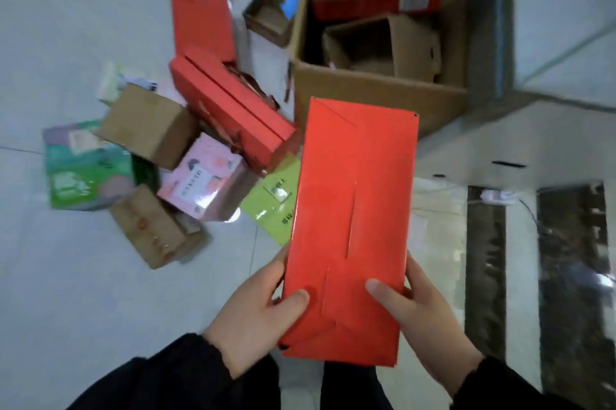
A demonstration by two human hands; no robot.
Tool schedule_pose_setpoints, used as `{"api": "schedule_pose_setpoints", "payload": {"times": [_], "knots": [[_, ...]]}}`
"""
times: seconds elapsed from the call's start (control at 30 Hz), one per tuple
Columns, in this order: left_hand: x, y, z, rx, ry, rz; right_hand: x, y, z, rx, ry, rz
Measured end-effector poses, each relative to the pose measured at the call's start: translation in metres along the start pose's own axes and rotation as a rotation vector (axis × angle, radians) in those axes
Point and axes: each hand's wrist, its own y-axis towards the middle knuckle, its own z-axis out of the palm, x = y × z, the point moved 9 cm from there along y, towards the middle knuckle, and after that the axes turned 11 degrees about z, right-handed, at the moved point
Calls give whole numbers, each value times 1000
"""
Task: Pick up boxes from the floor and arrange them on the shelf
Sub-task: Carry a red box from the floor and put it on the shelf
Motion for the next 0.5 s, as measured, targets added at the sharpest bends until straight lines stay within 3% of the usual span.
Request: {"api": "schedule_pose_setpoints", "payload": {"times": [0.13, 0.3, 0.5], "knots": [[-94, -114, -64, -245, -4, 138, 96, -99, 63, 156, -210, -240], [-179, -288, -113, -724, -47, 271, 180, -224, 174, 464, -457, -542], [-235, -516, -101, -1339, -8, 365, 194, -411, 307, 947, -561, -777]]}}
